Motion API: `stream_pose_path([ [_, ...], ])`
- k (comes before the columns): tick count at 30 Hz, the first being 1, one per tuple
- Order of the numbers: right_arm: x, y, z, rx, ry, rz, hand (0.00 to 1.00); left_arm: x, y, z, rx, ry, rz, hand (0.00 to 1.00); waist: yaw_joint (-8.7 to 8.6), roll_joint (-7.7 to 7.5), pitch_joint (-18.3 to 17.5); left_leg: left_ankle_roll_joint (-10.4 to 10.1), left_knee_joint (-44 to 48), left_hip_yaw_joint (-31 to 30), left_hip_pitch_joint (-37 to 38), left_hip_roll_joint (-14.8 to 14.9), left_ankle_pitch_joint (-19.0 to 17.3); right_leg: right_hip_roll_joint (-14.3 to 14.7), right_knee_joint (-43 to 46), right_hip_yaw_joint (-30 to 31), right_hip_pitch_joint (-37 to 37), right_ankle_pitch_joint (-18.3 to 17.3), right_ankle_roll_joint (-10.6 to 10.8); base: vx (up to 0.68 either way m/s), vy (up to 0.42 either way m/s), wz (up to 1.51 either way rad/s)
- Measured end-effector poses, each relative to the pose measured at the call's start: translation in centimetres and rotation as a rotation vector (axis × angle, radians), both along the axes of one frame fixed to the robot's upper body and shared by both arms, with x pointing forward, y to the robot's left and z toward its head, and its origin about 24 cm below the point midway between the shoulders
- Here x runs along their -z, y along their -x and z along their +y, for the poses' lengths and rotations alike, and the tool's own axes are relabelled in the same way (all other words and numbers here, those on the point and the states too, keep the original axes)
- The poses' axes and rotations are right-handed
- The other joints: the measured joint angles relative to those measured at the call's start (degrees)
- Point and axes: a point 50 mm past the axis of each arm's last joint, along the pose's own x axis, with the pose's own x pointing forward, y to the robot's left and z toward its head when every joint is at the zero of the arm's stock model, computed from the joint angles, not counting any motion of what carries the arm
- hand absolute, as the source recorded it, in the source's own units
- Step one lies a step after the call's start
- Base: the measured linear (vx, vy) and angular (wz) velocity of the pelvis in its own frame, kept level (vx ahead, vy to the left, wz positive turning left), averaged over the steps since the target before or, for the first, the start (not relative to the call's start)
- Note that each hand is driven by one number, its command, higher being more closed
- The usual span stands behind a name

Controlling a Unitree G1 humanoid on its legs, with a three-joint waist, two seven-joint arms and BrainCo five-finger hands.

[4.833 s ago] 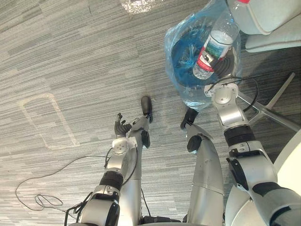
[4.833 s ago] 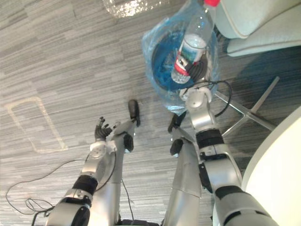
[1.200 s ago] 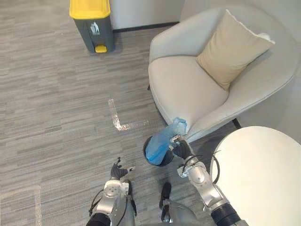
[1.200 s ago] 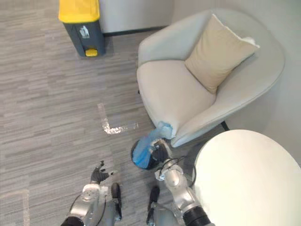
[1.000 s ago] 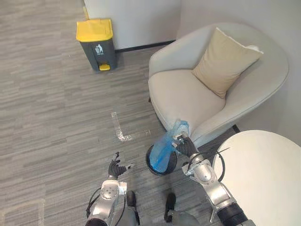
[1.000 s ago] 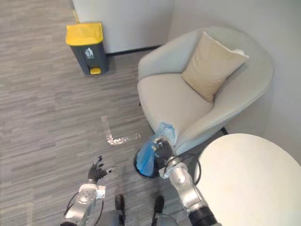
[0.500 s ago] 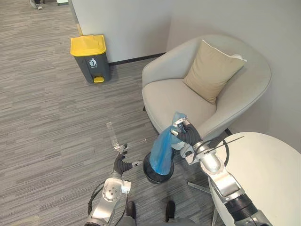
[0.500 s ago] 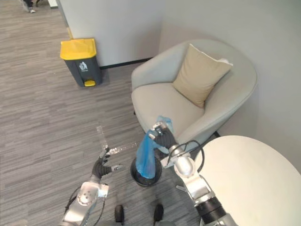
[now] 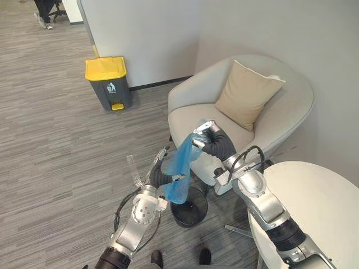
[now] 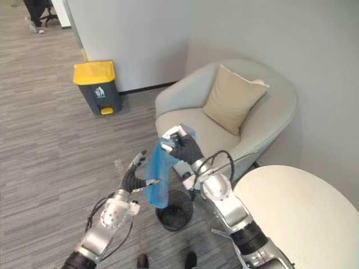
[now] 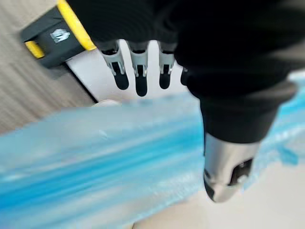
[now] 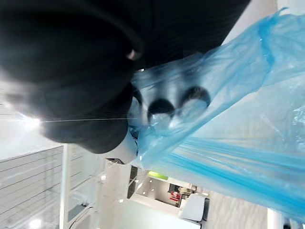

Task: Gather rubbish on tea table into small bin, then transfer packed bag to large trash can.

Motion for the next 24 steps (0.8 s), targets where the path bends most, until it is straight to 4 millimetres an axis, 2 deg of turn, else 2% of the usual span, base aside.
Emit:
stream_pose_path([
  [14, -0.7, 0.9, 4.2, -0.155, -0.113, 0.022, 1.00, -0.4, -0.1, -1.3, -0.036, -0.122, -0.081, 0.00, -0.48, 0.09, -1.54, 0.04, -0.14, 0.78, 0.71, -0.04, 0.04, 0.00, 0.10, 0.77, 0.07, -0.05, 0.00, -0.01, 0.005, -0.02],
  [23, -0.3, 1.4, 5.2, -0.235, -0.140, 0.078, 1.00, 2.8, 0.2, -1.6, -0.032, -0.164, 0.057, 0.00, -0.96, -0.23, -1.99, -0.07, -0.37, 1.10, 0.71, 0.32, -0.04, 0.01, -0.12, 1.41, 0.02, -0.25, 0.36, 0.00, -0.003, -0.01],
  [24, -0.2, 1.4, 5.2, -0.238, -0.143, 0.082, 1.00, 3.2, 0.3, -1.8, -0.024, -0.168, 0.072, 1.00, -1.08, -0.29, -2.03, -0.15, -0.37, 1.10, 0.69, 0.34, -0.10, 0.01, -0.16, 1.44, 0.02, -0.07, 0.12, 0.00, 0.000, 0.00],
])
